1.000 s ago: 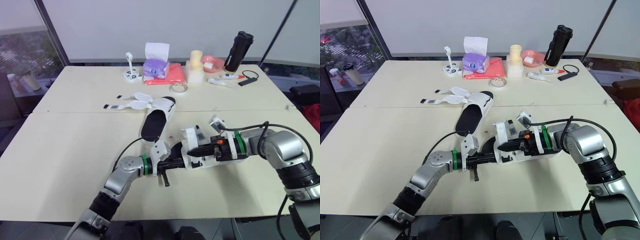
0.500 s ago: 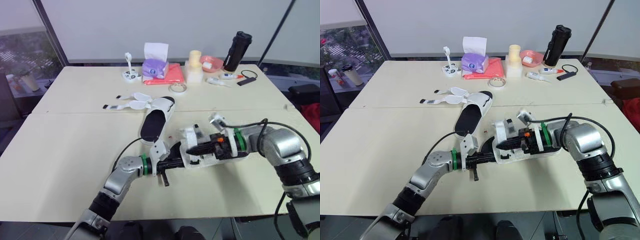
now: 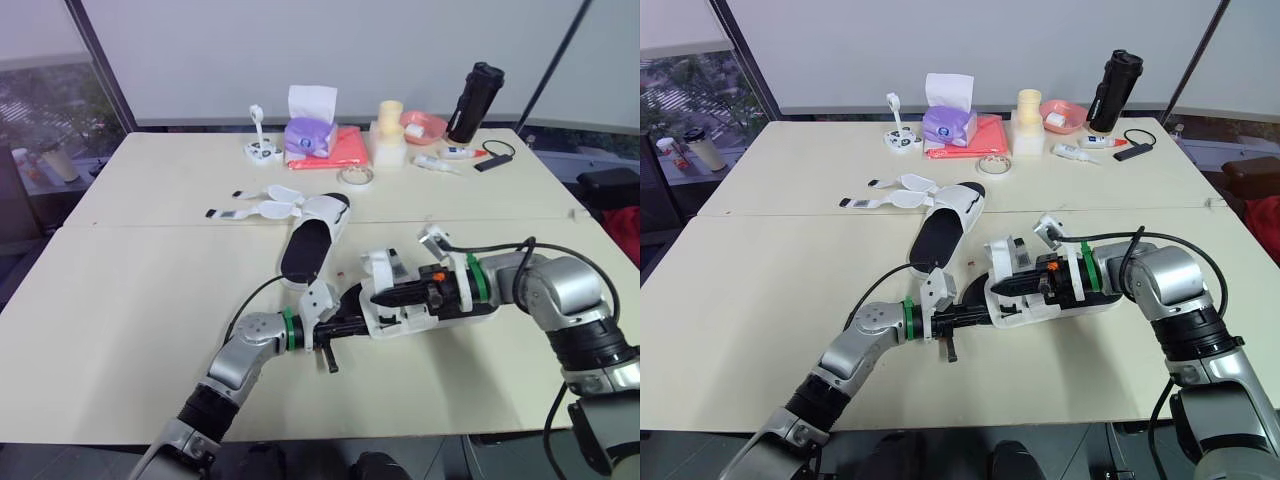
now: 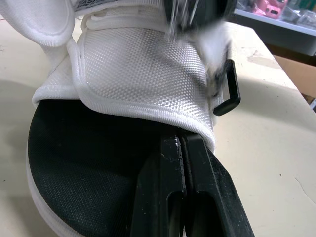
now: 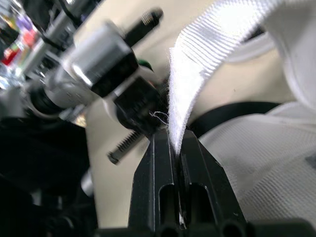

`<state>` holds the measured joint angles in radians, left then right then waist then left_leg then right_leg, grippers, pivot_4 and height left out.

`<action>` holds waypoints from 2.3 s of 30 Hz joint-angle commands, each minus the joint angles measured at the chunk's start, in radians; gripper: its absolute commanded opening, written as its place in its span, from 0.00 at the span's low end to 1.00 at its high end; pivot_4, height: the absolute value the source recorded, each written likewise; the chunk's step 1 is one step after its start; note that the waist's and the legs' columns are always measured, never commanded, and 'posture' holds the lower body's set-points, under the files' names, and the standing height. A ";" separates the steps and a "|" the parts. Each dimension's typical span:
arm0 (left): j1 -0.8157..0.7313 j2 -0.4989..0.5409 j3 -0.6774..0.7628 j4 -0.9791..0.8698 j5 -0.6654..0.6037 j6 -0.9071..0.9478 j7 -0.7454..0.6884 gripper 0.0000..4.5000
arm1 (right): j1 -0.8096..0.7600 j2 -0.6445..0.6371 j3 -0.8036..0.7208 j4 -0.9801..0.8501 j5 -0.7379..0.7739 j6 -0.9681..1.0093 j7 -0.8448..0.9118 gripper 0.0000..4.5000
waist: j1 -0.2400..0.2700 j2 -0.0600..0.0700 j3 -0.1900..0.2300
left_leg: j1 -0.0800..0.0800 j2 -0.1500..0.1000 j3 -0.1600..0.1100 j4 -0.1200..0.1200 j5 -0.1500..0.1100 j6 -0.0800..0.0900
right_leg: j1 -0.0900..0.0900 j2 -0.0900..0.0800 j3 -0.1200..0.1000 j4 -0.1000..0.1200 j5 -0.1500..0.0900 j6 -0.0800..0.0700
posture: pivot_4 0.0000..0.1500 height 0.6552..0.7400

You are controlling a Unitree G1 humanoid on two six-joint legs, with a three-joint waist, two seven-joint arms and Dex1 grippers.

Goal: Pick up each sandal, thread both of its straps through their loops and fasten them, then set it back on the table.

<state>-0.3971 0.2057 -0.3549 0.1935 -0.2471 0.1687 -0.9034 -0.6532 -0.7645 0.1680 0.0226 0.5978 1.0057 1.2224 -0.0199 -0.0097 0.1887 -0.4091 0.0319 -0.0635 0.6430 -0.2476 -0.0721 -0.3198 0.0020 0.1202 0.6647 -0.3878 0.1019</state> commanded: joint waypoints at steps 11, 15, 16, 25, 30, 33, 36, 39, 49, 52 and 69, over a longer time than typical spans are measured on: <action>0.044 0.025 -0.015 0.093 0.072 0.045 0.042 0.00 | 0.032 -0.070 0.055 -0.034 -0.028 -0.024 0.102 0.00 | 0.001 0.000 0.000 | 0.000 0.000 0.000 0.000 0.000 0.000 | 0.000 0.000 0.000 0.000 0.000 0.000 | 1.00 1.00; 0.042 0.022 -0.016 0.098 0.071 0.043 0.043 0.00 | 0.022 -0.086 0.099 0.001 -0.110 -0.109 0.109 0.00 | 0.001 0.000 0.000 | 0.000 0.000 0.000 0.000 0.000 0.000 | 0.000 0.000 0.000 0.000 0.000 0.000 | 1.00 1.00; 0.043 0.022 -0.016 0.097 0.070 0.043 0.044 0.00 | 0.019 -0.089 0.113 0.004 -0.134 -0.138 0.112 0.00 | 0.000 0.000 0.000 | 0.000 0.000 0.000 0.000 0.000 0.000 | 0.000 0.000 0.000 0.000 0.000 0.000 | 1.00 1.00; 0.050 0.022 -0.014 0.091 0.067 0.045 0.053 0.00 | -0.015 -0.052 0.160 0.039 -0.289 -0.361 0.078 0.00 | 0.000 -0.002 -0.001 | 0.001 0.000 0.000 0.000 0.000 0.000 | 0.000 0.000 0.000 -0.001 0.000 0.000 | 1.00 1.00; 0.055 0.021 -0.014 0.085 0.066 0.048 0.058 0.00 | 0.011 -0.074 0.152 -0.025 -0.280 -0.380 0.132 0.00 | 0.000 -0.002 -0.001 | 0.001 0.000 0.000 0.001 0.000 0.000 | 0.001 0.000 0.000 -0.001 0.000 0.000 | 1.00 1.00; 0.054 0.022 -0.012 0.086 0.065 0.048 0.058 0.00 | 0.030 -0.091 0.130 -0.077 -0.235 -0.336 0.164 0.00 | 0.002 -0.002 -0.001 | 0.001 0.000 0.000 0.000 0.000 0.000 | 0.001 0.000 0.000 -0.001 0.000 0.000 | 1.00 1.00; 0.052 0.021 -0.012 0.091 0.067 0.046 0.057 0.00 | 0.061 -0.108 0.125 -0.111 -0.228 -0.329 0.170 0.00 | 0.005 -0.002 -0.001 | 0.001 0.000 -0.001 0.000 0.000 0.000 | 0.001 -0.001 0.000 -0.001 0.000 0.000 | 1.00 1.00; 0.048 0.020 -0.013 0.097 0.067 0.044 0.055 0.00 | 0.093 -0.117 0.131 -0.123 -0.246 -0.346 0.161 0.00 | 0.006 -0.002 -0.001 | 0.000 0.000 -0.001 0.000 0.000 0.000 | 0.001 -0.001 -0.001 -0.001 0.000 0.000 | 1.00 1.00; 0.039 0.033 -0.015 0.094 0.065 0.043 0.037 0.00 | 0.143 -0.057 -0.105 -0.176 -0.101 -0.192 -0.015 0.73 | 0.004 -0.002 -0.001 | 0.000 0.000 -0.001 0.000 0.000 0.000 | 0.001 -0.001 -0.001 -0.001 0.000 0.000 | 1.00 1.00; 0.033 0.039 -0.014 0.084 0.061 0.049 0.030 0.00 | 0.174 -0.081 -0.267 -0.232 0.033 -0.029 -0.071 0.96 | 0.004 -0.002 0.000 | 0.000 0.000 0.000 0.000 0.000 0.000 | 0.001 -0.001 0.000 0.000 0.000 0.000 | 1.00 1.00; -0.004 0.051 -0.030 0.098 0.060 0.044 -0.027 0.00 | 0.637 0.043 -0.397 -0.503 0.208 0.045 -0.346 0.96 | 0.001 -0.003 -0.001 | 0.001 -0.001 0.003 -0.005 0.000 0.000 | -0.002 0.002 0.004 -0.002 0.000 0.000 | 1.00 1.00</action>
<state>-0.4311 0.2275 -0.3676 0.2121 -0.2480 0.1691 -0.9422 -0.0100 -0.7293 -0.2227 -0.4791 0.8065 1.0826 0.8919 -0.0192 -0.0131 0.1880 -0.4086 0.0313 -0.0610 0.6377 -0.2475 -0.0720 -0.3216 0.0043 0.1241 0.6628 -0.3881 0.1017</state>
